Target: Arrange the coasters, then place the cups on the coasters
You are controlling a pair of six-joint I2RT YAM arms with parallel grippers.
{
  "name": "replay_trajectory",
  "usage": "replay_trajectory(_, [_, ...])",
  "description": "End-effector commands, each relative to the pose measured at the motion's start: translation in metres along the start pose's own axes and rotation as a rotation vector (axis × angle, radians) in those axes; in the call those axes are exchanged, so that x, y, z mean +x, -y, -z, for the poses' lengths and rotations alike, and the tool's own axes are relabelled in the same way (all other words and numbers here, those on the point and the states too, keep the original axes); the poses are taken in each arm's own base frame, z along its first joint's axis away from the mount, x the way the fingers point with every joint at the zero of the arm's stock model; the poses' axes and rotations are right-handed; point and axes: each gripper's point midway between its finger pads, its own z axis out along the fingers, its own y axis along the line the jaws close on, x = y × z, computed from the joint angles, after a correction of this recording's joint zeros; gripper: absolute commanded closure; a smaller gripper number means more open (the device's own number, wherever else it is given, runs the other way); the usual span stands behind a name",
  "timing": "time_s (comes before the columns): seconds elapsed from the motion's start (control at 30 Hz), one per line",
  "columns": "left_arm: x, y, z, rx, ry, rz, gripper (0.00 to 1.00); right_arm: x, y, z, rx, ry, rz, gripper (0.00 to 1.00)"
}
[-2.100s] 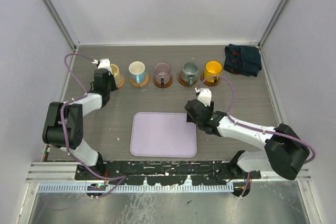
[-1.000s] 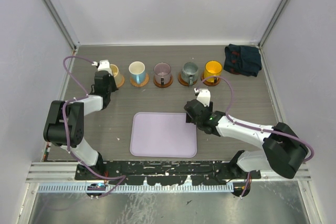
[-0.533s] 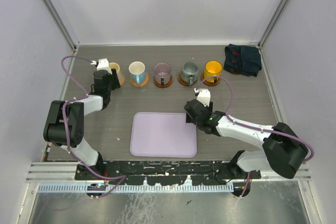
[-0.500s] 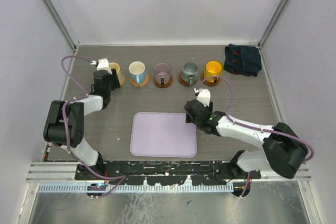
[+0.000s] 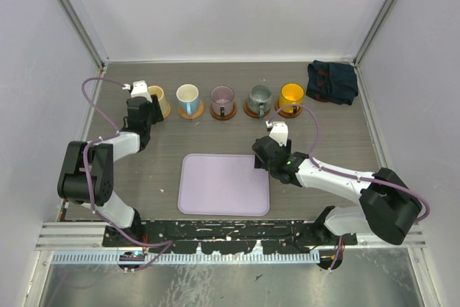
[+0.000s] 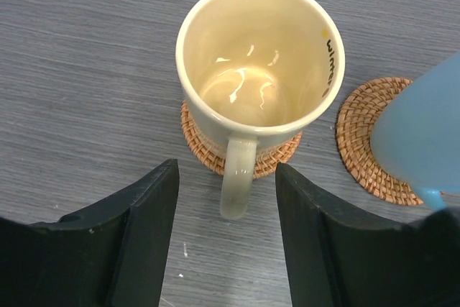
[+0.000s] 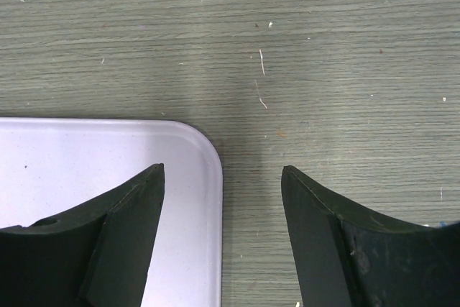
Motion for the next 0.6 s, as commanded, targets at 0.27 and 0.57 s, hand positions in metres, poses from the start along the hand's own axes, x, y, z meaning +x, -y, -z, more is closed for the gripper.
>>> replay_trajectory(0.27, [-0.019, -0.011, 0.019, -0.041, 0.065, 0.042, 0.43, -0.015, -0.007, 0.003, -0.024, 0.048, -0.052, 0.29])
replay_trajectory(0.57, [-0.021, -0.016, 0.028, -0.062, 0.07, 0.043, 0.42, -0.018, -0.005, 0.006, -0.028, 0.058, -0.065, 0.29])
